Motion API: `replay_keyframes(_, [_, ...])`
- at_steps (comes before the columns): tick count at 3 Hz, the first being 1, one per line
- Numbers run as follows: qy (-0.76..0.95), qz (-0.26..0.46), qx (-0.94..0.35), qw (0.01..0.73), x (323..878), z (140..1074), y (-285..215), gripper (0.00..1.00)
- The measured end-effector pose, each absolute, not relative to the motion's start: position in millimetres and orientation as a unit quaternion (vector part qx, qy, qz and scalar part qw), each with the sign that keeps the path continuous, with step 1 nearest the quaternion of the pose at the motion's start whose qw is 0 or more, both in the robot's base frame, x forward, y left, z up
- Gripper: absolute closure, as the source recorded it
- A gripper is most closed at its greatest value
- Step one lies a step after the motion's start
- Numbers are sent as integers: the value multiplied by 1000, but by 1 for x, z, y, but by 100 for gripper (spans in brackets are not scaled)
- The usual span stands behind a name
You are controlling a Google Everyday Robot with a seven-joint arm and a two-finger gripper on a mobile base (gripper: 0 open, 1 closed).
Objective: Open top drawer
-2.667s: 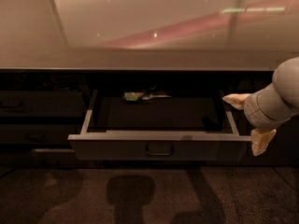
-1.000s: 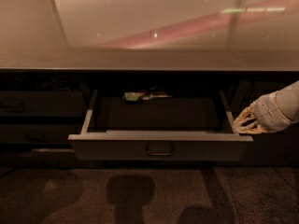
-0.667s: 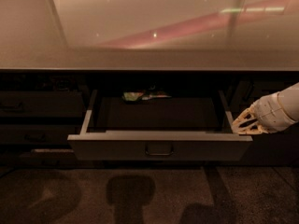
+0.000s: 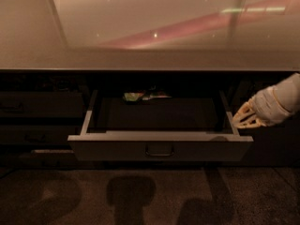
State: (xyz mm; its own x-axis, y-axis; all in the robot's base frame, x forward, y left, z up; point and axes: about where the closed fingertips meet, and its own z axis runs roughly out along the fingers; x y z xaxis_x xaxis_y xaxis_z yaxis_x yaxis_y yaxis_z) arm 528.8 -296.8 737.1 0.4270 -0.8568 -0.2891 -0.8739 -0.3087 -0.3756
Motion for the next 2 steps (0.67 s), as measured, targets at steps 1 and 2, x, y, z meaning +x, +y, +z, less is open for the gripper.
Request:
replay_keyframes(1, [588,24,-786,190,568,722,-316,100])
replay_keyframes(2, [606,34,-778,161,586,713,-322,100])
